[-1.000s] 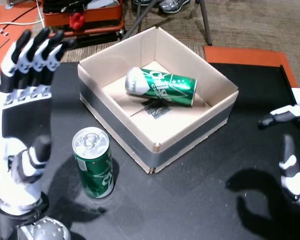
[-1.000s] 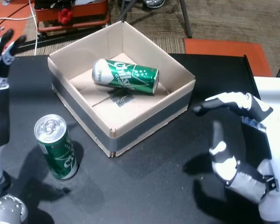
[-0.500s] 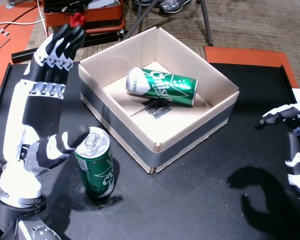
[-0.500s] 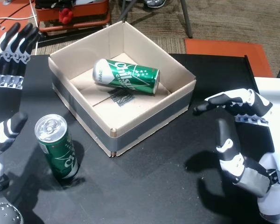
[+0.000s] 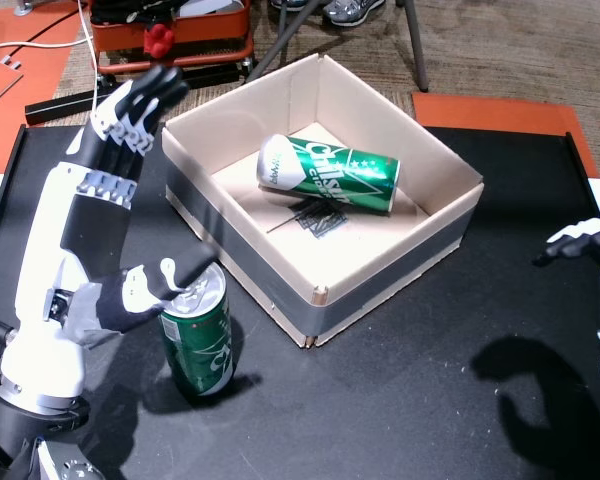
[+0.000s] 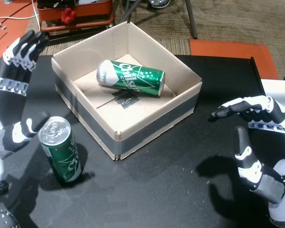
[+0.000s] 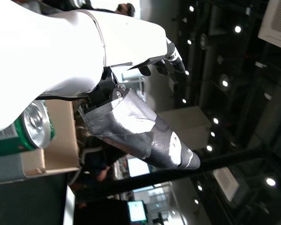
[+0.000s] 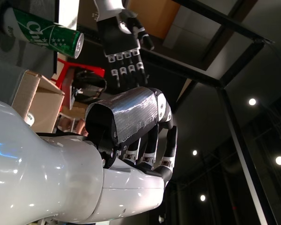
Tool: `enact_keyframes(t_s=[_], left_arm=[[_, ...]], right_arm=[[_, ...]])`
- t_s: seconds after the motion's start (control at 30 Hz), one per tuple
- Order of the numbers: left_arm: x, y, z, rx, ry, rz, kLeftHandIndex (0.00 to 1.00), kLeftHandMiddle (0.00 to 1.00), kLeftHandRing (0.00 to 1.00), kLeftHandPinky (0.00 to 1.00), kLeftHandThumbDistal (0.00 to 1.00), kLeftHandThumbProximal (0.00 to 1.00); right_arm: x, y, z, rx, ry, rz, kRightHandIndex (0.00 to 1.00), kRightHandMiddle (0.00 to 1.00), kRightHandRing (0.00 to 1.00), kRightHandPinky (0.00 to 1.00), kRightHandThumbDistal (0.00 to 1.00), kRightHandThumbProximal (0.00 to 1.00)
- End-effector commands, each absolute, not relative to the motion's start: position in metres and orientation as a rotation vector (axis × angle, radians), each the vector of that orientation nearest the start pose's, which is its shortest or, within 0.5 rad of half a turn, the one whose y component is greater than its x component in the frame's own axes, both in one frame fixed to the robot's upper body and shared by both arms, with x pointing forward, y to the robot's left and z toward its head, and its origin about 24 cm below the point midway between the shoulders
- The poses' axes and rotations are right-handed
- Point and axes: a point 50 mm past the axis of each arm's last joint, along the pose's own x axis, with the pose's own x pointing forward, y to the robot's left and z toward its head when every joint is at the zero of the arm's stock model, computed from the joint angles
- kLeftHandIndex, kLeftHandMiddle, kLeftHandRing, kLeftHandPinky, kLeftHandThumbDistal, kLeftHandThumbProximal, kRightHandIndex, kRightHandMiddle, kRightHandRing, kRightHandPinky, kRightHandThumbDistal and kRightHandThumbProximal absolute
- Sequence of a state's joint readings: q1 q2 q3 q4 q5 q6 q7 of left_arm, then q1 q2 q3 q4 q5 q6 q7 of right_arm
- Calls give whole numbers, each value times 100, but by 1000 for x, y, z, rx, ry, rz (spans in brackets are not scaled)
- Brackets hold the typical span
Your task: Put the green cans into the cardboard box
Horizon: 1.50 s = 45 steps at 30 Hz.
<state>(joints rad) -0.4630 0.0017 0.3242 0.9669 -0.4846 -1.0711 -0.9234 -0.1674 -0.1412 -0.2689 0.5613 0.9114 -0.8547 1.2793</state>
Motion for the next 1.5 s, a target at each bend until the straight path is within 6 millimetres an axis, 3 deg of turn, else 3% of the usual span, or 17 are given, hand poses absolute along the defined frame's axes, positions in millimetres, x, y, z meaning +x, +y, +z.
enact_keyframes(t_s=[0.0,0.37,0.7,0.9,1.47], left_arm=[[287,171,46,-80,-643,-358,96,87,92,91,98,24],[289,171,38,-88,-573,-358,100,87,92,91,100,30],[289,171,37,-85,-560,-364,100,87,93,92,100,29],[287,171,34,-56,-542,-378,97,87,92,93,100,34],[280,165,14,-65,-411,-409,94,86,90,92,100,33]], right_arm=[[232,-229,53,141,-815,482,43,49,54,58,58,0],[233,-232,53,149,-814,483,43,49,54,57,64,1],[232,-234,55,141,-817,484,44,50,55,57,61,2],[233,-236,56,126,-830,479,45,50,55,58,60,3],[237,-241,59,132,-865,488,43,49,53,58,57,1]])
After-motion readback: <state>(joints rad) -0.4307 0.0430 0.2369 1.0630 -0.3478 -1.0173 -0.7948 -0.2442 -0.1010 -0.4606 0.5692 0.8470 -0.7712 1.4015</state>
